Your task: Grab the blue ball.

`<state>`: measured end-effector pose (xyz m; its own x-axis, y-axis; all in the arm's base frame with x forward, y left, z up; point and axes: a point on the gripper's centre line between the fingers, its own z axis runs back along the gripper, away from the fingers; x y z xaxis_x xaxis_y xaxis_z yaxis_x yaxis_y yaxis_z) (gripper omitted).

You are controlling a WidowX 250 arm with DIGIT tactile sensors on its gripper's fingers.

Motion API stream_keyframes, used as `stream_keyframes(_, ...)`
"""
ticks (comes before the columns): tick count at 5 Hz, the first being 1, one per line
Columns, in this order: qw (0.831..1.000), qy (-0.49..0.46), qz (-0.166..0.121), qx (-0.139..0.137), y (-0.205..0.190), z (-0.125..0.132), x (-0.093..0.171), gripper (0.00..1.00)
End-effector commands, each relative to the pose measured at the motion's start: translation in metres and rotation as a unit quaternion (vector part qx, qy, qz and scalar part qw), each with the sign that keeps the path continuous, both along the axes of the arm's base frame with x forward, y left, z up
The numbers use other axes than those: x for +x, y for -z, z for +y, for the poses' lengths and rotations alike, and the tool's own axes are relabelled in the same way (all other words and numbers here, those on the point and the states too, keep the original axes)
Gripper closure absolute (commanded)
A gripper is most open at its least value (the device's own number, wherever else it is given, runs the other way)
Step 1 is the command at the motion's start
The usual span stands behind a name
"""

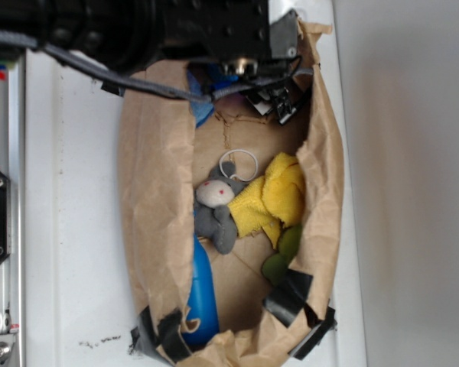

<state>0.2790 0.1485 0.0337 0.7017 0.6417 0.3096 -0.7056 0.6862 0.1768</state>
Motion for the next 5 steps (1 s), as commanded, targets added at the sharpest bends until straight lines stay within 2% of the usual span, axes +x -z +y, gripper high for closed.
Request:
stream_keyframes(1, 1.000, 0.007, -0.022, -0.017, -0.016, 0.008, -0.006, 1.00)
stream_keyframes(2, 0.999, 0.015, -0.023, -0.031, -0.023, 0.007, -0.010, 1.00)
stream_keyframes(4, 0.998, 0.018, -0.030, -0.043, -0.033, 0.001, -0.016, 1.00)
stream_keyframes(5, 0.995, -0.028, -0.022, -0.094, -0.057, -0.016, -0.018, 1.00)
